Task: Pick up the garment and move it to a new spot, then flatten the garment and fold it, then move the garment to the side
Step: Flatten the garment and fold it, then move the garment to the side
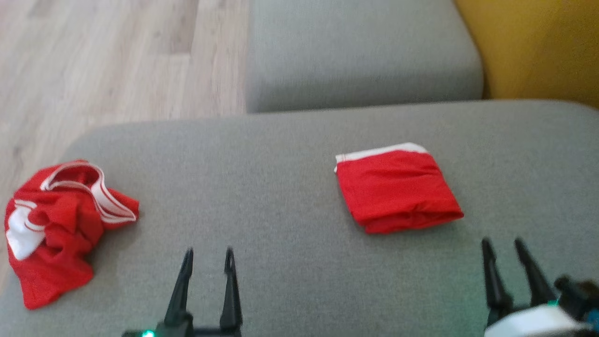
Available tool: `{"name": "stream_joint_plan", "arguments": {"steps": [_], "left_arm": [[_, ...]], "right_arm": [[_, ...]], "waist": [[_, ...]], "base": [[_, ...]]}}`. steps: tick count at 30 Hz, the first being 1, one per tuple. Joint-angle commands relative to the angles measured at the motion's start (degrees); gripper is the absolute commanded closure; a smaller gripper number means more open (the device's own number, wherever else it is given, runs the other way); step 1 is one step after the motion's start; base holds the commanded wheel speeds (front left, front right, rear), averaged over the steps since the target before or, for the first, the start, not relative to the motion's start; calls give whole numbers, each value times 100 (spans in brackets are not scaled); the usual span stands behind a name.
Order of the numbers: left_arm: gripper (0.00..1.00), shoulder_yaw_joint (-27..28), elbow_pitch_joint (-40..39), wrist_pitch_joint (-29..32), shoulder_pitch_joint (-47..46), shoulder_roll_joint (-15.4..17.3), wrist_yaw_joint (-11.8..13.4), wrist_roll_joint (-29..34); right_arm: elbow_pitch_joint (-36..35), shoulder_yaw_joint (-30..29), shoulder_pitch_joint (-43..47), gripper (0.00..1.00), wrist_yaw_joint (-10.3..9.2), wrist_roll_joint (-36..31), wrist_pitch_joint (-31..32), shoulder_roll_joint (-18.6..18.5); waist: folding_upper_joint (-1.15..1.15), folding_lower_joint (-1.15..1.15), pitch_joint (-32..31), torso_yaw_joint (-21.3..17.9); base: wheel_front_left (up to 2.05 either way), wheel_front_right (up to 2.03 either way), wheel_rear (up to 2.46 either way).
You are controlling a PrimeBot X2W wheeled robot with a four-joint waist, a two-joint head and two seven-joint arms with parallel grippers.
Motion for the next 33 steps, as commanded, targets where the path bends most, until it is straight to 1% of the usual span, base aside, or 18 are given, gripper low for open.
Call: {"name": "stream_joint_plan", "arguments": {"steps": [1, 3, 9, 19, 33], "left_arm": [[0, 245, -87, -29, -11, -14, -11, 70], [0, 329, -50, -29, 140, -14, -4, 56], [0, 499, 170, -29, 416, -13, -93, 108], [0, 508, 265, -29, 537, -14, -153, 109], [0, 547, 261, -29, 644, -14, -231, 181]], "right_arm": [[-279, 89, 40, 0, 39, -153, -76, -27], [-399, 133, 233, 0, 39, -301, -76, 26], [-508, 269, 504, 0, 39, -559, -77, 84], [-453, 363, 554, 0, 39, -612, -77, 67], [-370, 410, 532, 0, 39, -637, -77, 58]], "waist": [[0, 1, -208, -49], [0, 1, -298, -85], [0, 1, -465, -141], [0, 1, -590, -110], [0, 1, -557, -101]], "base": [[0, 0, 0], [0, 0, 0], [0, 0, 0], [0, 0, 0], [0, 0, 0]]}}
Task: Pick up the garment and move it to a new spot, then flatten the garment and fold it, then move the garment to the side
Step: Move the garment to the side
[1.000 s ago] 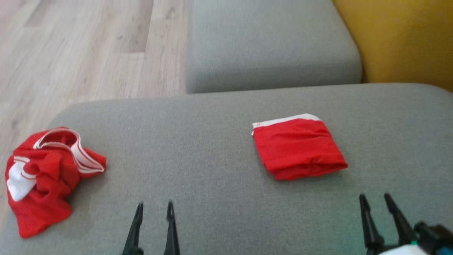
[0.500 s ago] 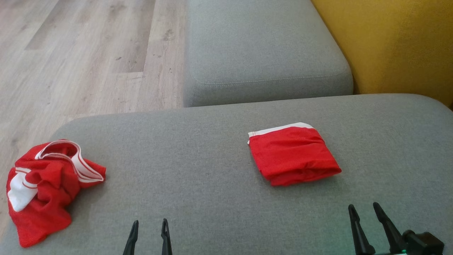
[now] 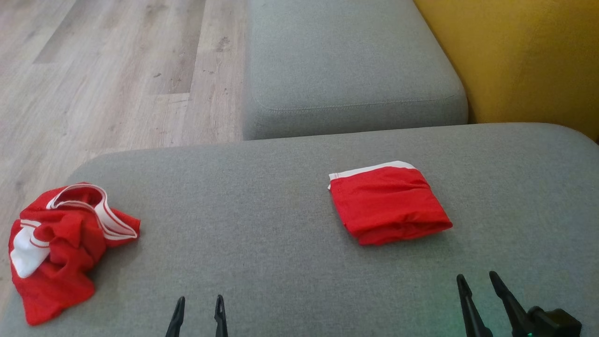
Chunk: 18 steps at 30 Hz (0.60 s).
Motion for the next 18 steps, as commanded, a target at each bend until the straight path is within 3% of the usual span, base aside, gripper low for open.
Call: {"name": "stream_joint_plan", "arguments": {"steps": [1, 18], "left_arm": [[0, 177, -158, -30, -172, -33, 6, 41], [0, 90, -296, -30, -347, -33, -18, -11]], "right_arm": [[-154, 106, -211, 0, 39, -44, -77, -129], [204, 36, -652, 0, 39, 213, -77, -293]], "waist": [[0, 0, 4, 3], [0, 0, 508, 212]], "base": [[0, 0, 0], [0, 0, 0]]}}
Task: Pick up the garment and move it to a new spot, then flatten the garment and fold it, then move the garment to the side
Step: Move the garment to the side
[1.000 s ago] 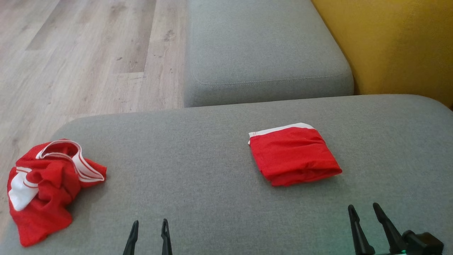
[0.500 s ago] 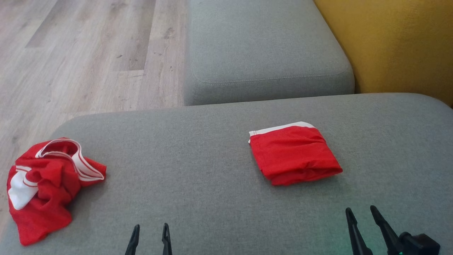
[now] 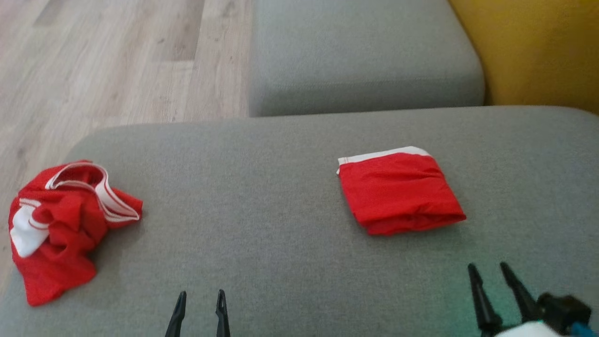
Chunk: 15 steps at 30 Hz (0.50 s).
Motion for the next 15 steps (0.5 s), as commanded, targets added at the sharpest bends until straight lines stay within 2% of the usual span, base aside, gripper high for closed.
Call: {"name": "stream_joint_plan", "arguments": {"steps": [1, 5, 10, 15], "left_arm": [[0, 110, -200, -30, -355, -33, -15, 44], [0, 56, -232, -30, -474, -34, -2, 35], [0, -57, -283, -30, -660, -34, 42, 24], [0, -146, -310, -30, -996, -34, 63, 7]], "right_arm": [[57, 110, -556, 0, 39, 198, -74, -225], [493, 95, -1129, 0, 39, 648, 180, -417], [855, 88, -2023, 0, 39, 1422, 844, -739], [1136, 314, -2938, 0, 39, 1791, 1572, -1154]], "waist": [[0, 0, 177, 99], [0, 0, 467, 219], [0, 0, 929, 299], [0, 0, 1440, 324]], "base": [[0, 0, 0], [0, 0, 0], [0, 0, 0], [0, 0, 0]]}}
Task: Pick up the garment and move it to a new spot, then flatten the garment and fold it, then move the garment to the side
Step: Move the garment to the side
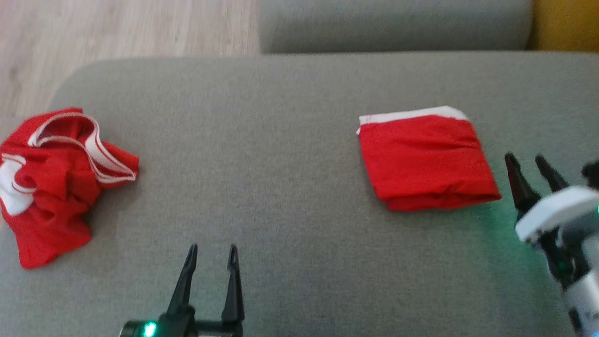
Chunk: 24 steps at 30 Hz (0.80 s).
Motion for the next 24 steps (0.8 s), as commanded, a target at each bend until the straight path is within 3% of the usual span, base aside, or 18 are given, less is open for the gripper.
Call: {"name": "stream_joint_plan", "arguments": {"steps": [1, 10, 11, 12, 13, 14, 19, 24], "left_arm": [[0, 91, -188, -30, -345, -30, 55, -5], [0, -75, -139, -30, -858, -30, 43, -20], [0, -91, -128, -30, -910, -30, 45, -19], [0, -103, -122, -30, -954, -30, 50, -19], [0, -106, -117, -30, -989, -30, 59, -20], [0, -97, -116, -30, -1013, -30, 71, -21], [0, -31, -101, -30, -1037, -30, 74, -12], [0, 32, -157, -30, -1152, -30, 18, 75]], "right_arm": [[12, 265, -448, 0, 39, 136, 198, -178], [802, 802, -1320, 0, 39, 709, 654, -201], [878, 875, -1355, 8, 39, 777, 695, -194], [919, 952, -1372, 27, 39, 864, 744, -189], [931, 1026, -1381, 72, 39, 966, 783, -188], [905, 1105, -1385, 100, 39, 1066, 800, -197], [769, 1304, -1397, 100, 39, 1332, 577, -482], [818, 1352, -1556, 100, 39, 1123, 427, -1134]], "waist": [[0, -2, 373, 34], [0, -2, 919, 107], [0, -2, 952, 117], [0, -2, 989, 118], [0, -2, 1013, 108], [0, -2, 1038, 80], [0, -2, 1126, -180], [0, -2, 1462, -590]], "base": [[0, 0, 0], [0, 0, 0], [0, 0, 0], [0, 0, 0], [0, 0, 0], [0, 0, 0], [0, 0, 0], [0, 0, 0]]}}
